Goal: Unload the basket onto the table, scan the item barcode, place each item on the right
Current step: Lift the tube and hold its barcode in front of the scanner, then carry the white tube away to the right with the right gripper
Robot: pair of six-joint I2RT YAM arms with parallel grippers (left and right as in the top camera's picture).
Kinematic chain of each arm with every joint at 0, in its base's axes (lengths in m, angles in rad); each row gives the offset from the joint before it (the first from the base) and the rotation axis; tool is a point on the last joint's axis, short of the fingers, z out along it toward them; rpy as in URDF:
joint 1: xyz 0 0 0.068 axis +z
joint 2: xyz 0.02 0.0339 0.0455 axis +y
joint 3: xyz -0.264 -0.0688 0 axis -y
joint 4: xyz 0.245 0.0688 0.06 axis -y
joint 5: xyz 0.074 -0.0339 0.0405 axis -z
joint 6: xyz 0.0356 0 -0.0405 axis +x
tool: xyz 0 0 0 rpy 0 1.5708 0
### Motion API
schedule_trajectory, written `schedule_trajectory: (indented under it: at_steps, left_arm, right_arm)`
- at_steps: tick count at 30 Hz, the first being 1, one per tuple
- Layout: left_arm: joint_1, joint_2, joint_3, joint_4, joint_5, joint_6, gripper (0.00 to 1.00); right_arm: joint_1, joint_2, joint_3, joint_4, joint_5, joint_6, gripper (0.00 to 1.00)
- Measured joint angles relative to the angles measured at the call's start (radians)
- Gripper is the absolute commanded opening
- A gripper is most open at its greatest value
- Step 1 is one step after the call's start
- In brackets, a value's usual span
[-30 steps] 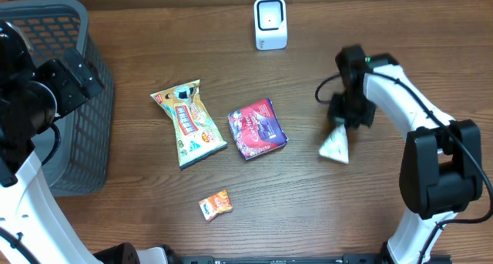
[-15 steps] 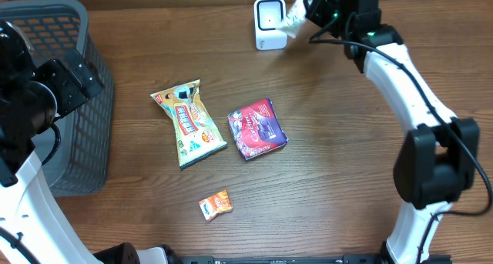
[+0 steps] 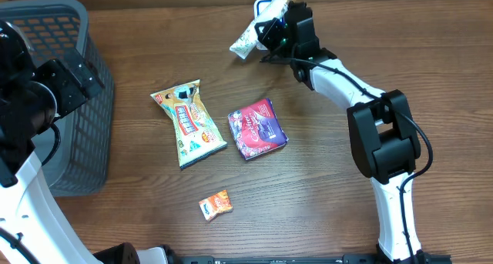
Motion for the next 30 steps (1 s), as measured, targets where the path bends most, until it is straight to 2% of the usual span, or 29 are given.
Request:
schedule_trajectory:
  at_steps: [6, 15, 17, 20, 25, 30]
  left_arm:
    - [0.0, 0.0, 0.0, 0.0, 0.0, 0.0, 1.0]
    - [0.0, 0.0, 0.0, 0.001, 0.0, 0.0, 1.0]
    - [0.0, 0.0, 0.0, 0.002, 0.0, 0.0, 1.0]
    - [0.0, 0.0, 0.0, 0.001, 0.0, 0.0, 1.0]
    - [0.0, 0.0, 0.0, 0.0, 0.0, 0.0, 1.0]
    - [0.0, 0.0, 0.0, 0.0, 0.0, 0.0, 1.0]
  right_arm:
    - [-0.027, 0.0, 0.153, -0.173, -0.002, -0.053, 0.04]
    - [-0.121, -0.002, 0.603, -0.771, 0.137, -0.235, 0.04]
    - [-0.183, -0.005, 0.719, -0.994, 0.196, -0.253, 0.04]
    - [-0.29, -0.01, 0.801, -1.159, 0.243, -0.259, 0.04]
    - [-0.656, -0.024, 0.816, -1.522, 0.323, -0.261, 0.04]
    - [-0.914, -0.024, 0.743, -1.559, 0.367, -0.262, 0.04]
